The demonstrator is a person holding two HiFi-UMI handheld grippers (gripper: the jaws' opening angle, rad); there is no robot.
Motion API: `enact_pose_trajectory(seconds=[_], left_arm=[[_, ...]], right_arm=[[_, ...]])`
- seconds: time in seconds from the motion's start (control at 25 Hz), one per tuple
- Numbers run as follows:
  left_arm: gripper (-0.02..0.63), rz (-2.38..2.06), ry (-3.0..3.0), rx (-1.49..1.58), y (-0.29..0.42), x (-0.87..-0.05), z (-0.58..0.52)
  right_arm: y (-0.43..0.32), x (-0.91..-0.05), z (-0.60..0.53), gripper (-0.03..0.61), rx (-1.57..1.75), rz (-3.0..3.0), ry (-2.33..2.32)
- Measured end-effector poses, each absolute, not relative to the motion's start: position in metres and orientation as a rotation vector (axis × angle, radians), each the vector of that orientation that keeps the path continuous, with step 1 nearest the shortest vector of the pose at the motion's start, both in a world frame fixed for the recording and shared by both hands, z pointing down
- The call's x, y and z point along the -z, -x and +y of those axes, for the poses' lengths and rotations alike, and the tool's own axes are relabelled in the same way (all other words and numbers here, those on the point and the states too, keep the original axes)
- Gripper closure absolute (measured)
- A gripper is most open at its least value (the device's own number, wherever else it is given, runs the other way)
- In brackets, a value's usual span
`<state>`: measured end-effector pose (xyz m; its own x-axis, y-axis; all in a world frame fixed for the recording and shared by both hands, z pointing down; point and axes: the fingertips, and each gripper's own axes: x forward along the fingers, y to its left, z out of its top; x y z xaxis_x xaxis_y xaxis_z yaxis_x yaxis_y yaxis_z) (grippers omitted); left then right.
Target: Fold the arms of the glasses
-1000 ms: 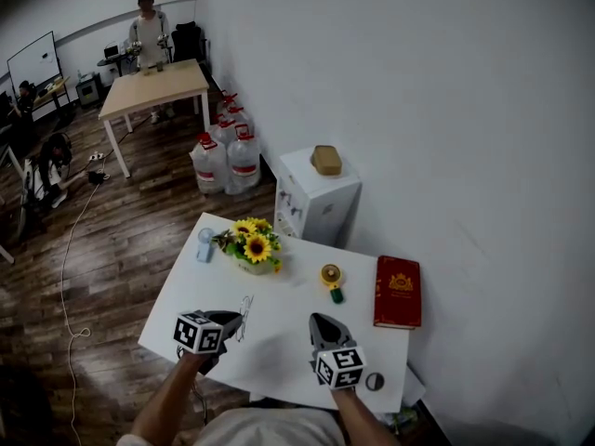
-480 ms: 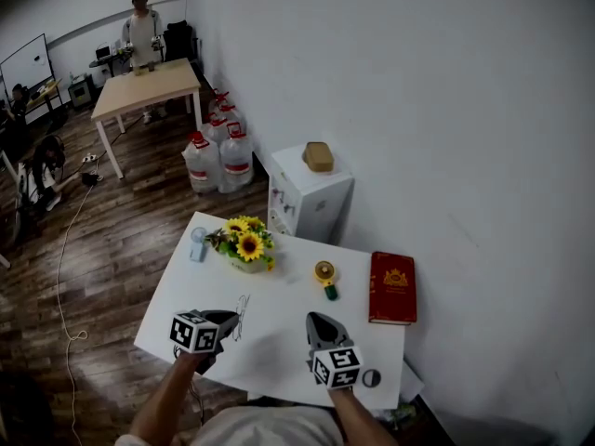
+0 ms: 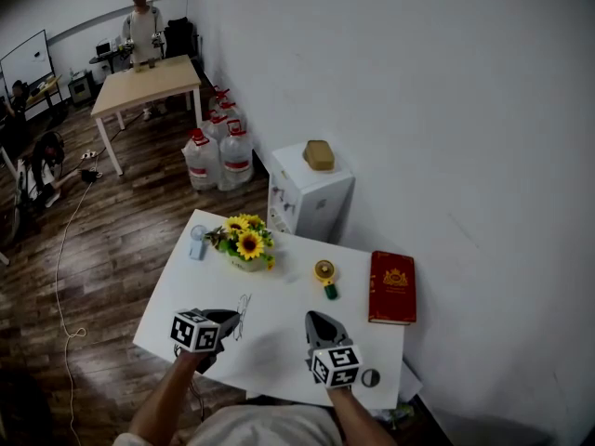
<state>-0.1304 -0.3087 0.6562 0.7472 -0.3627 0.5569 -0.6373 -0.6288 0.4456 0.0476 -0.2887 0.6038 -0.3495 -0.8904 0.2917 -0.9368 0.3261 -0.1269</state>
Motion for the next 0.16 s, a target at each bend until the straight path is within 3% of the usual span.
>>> enact_pose_trajectory(seconds=[0.16], left_arm=[[0.601, -0.739, -2.296, -0.557, 0.1293, -0.6556, -0.3026]], right_arm=[[-0.0451, -0.6075, -0.2854, 0.58, -0.436, -2.408, -1.673]])
